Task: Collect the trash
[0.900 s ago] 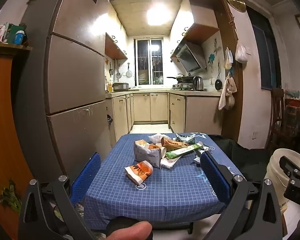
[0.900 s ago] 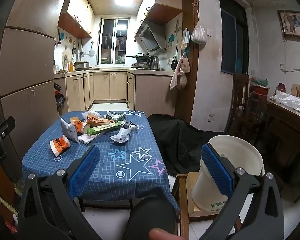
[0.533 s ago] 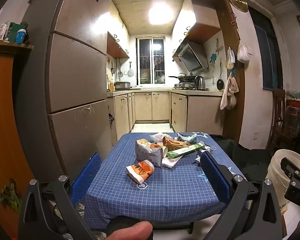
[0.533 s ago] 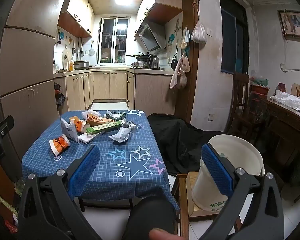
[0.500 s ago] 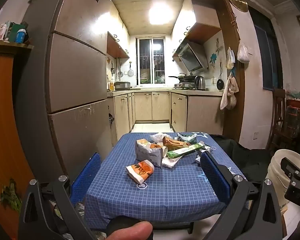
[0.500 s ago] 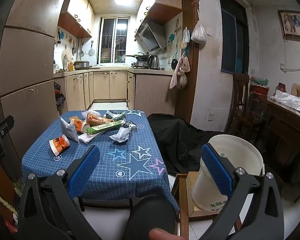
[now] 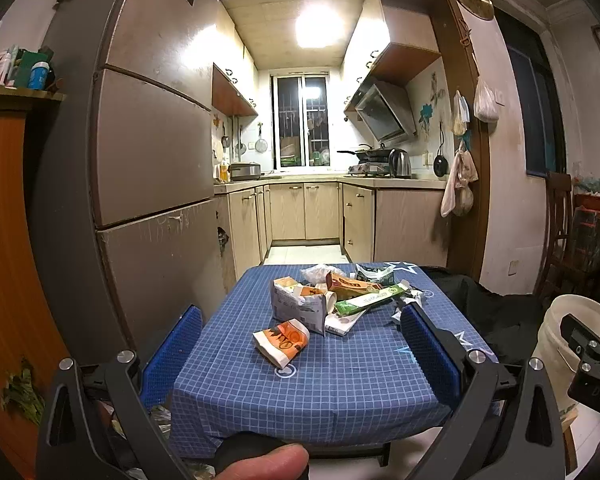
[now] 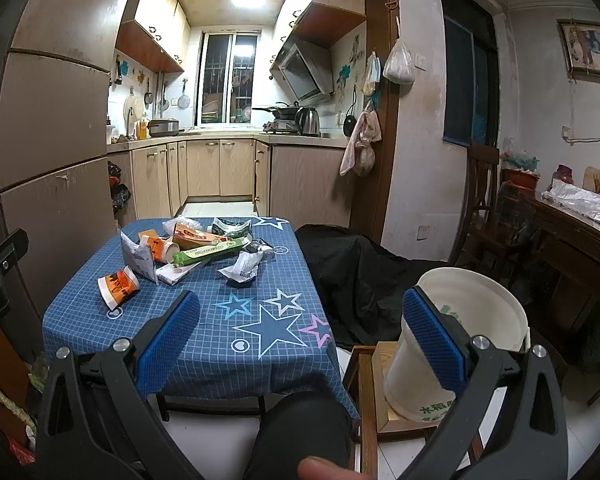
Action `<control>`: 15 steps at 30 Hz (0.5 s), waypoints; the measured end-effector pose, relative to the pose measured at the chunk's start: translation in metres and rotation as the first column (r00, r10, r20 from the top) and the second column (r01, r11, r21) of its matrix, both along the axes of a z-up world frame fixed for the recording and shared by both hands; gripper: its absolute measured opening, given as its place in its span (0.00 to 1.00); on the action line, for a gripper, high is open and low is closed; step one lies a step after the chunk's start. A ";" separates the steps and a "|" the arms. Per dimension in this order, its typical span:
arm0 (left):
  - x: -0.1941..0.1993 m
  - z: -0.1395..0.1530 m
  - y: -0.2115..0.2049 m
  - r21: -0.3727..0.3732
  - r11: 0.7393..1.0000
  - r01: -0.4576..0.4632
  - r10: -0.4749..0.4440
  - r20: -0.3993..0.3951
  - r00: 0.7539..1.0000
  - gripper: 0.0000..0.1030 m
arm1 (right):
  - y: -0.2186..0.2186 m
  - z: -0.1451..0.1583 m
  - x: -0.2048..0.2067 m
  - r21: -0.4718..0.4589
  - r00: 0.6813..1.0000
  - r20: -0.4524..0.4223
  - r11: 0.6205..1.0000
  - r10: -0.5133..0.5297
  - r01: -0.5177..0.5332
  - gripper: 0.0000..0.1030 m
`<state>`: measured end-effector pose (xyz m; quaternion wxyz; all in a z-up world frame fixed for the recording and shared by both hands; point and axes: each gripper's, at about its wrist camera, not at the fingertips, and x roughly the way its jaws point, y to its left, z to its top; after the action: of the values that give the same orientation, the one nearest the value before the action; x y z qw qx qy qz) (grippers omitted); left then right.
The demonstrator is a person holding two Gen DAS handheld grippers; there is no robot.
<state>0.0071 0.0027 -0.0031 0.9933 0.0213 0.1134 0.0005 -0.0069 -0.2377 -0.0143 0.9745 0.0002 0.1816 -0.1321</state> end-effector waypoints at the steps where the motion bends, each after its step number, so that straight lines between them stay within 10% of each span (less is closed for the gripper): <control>1: 0.001 0.000 0.001 0.001 1.000 0.000 0.000 0.001 1.000 0.97 | 0.000 0.000 0.000 0.000 1.000 -0.001 1.000 0.000 0.000 0.95; 15: 0.002 -0.002 -0.002 0.015 1.000 -0.003 0.003 -0.005 1.000 0.97 | 0.002 -0.007 0.005 0.005 0.998 -0.052 1.000 -0.021 0.022 0.95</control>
<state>0.0087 0.0006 -0.0054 0.9929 0.0284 0.1157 0.0028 -0.0021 -0.2358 -0.0208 0.9679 0.0012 0.2074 -0.1420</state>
